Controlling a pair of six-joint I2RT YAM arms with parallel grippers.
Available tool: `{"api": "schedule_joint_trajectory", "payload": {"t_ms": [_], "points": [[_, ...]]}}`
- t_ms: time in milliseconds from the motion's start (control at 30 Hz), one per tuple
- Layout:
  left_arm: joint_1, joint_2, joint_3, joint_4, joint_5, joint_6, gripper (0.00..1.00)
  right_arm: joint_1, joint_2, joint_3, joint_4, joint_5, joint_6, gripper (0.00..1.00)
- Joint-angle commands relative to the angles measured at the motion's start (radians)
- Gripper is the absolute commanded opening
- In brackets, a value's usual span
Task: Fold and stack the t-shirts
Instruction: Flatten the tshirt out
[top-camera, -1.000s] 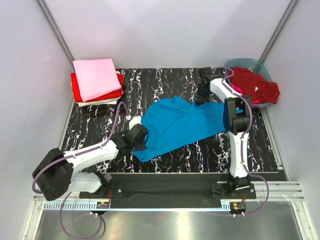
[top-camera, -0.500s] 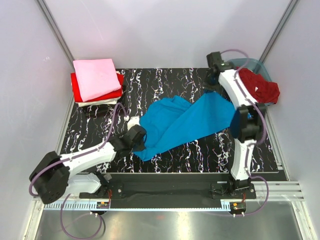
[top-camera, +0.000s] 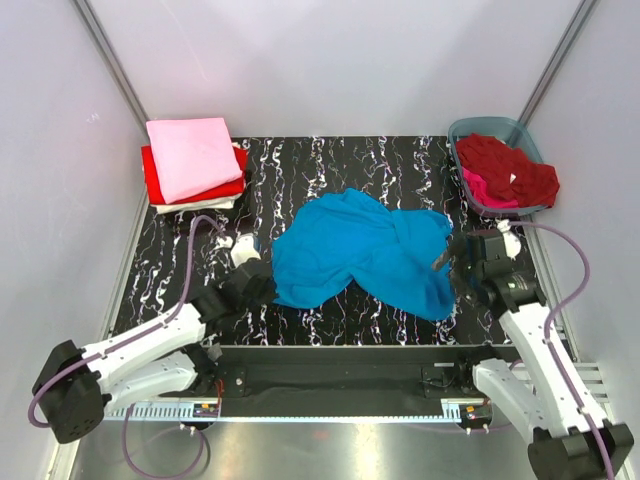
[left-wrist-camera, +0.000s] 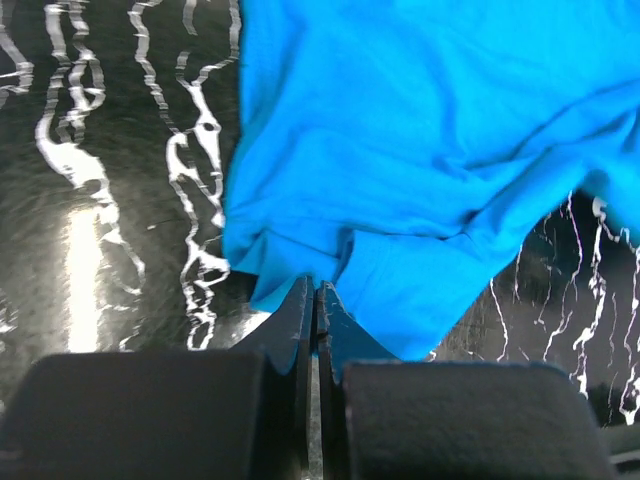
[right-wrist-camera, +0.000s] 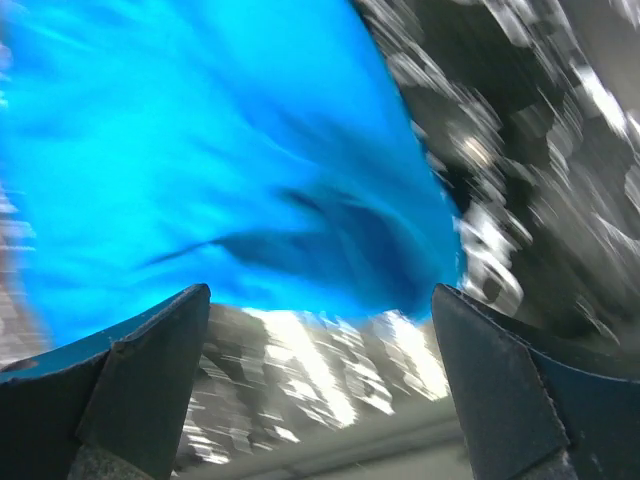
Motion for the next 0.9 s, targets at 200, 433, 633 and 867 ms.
{"api": "schedule_joint_trajectory", "payload": {"t_ms": [200, 433, 633, 867], "points": [[0.0, -0.084, -0.038, 0.012, -0.088, -0.05, 0.0, 0.004, 0.065, 0.057, -0.034, 0.113, 0.054, 1.0], [0.0, -0.001, -0.003, 0.019, -0.079, -0.038, 0.0, 0.004, 0.122, -0.076, 0.104, -0.018, 0.039, 0.83], [0.0, 0.007, -0.007, 0.035, -0.074, -0.034, 0.0, 0.009, 0.336, -0.106, 0.213, -0.179, -0.045, 0.58], [0.0, 0.028, 0.001, 0.036, -0.071, -0.032, 0.0, 0.023, 0.556, -0.058, 0.239, -0.194, -0.128, 0.55]]}}
